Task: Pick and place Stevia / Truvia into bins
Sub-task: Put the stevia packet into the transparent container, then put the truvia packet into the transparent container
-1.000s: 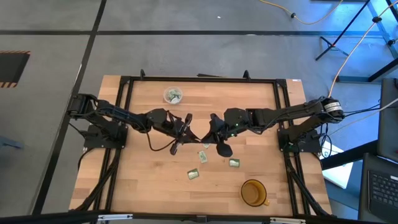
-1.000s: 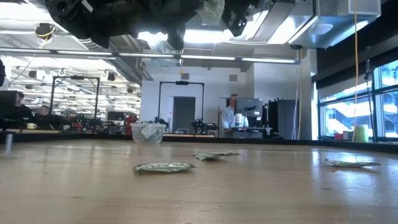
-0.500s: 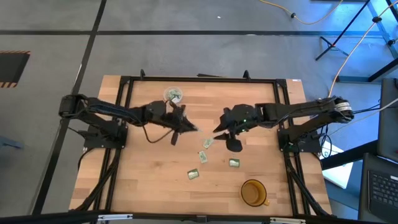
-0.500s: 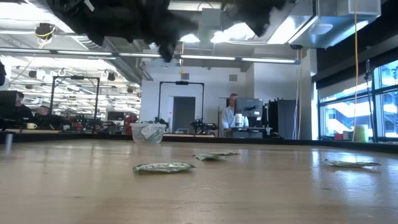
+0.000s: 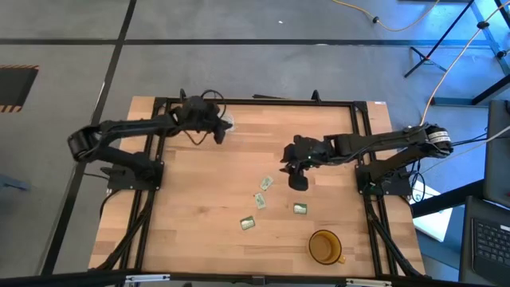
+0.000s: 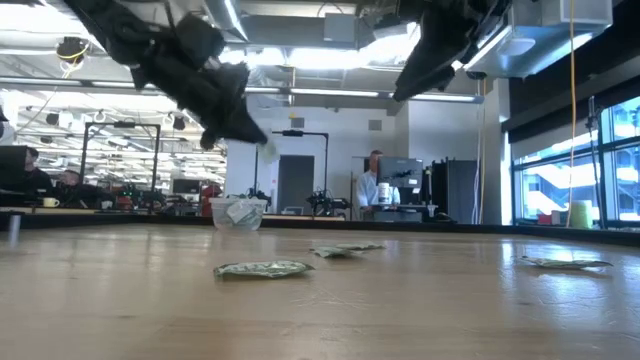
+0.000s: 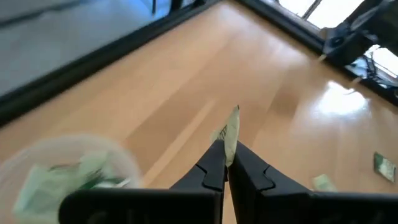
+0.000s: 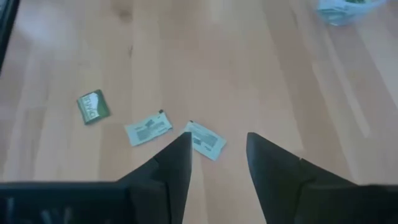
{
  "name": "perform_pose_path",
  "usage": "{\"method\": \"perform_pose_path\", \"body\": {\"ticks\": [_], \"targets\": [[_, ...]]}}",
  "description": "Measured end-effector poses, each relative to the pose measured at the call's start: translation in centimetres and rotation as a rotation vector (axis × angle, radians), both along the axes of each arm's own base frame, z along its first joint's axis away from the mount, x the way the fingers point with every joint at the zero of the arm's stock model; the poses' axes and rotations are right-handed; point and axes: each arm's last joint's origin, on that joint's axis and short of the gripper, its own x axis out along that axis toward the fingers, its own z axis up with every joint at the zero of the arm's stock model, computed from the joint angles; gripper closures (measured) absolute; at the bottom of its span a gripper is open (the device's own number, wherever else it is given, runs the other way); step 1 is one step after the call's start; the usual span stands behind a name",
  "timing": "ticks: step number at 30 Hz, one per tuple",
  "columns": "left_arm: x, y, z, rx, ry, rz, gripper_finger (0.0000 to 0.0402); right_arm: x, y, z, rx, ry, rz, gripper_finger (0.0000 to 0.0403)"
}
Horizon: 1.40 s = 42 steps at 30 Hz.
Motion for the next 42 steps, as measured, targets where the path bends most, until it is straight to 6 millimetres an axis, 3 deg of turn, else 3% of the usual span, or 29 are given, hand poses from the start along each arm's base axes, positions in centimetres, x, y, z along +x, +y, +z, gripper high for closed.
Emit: {"method": "perform_pose_path", "body": {"ticks": [11,25,31,42], "targets": [[-1.8,4.2,-3.8,-0.118,0.118,0.097,0.0396,-0.5,-0.2,-1.8,0.0,0.044,-0.007,0.0247],[-2.9,5.6,-5.6,-0.111,0.235,0.163,0.0383,-0.5,-0.2,-1.9,-0.013,0.045,0.007,0.0247],[-3.2,5.7,-5.4,-0.033,0.296,0.238,0.0348,-0.5,-0.2,-1.9,-0.012,0.044,0.006,0.0247],[-3.7,5.1,-2.9,0.021,0.215,0.223,0.0297,-0.5,-0.2,-1.9,-0.012,0.044,0.006,0.0246]]}}
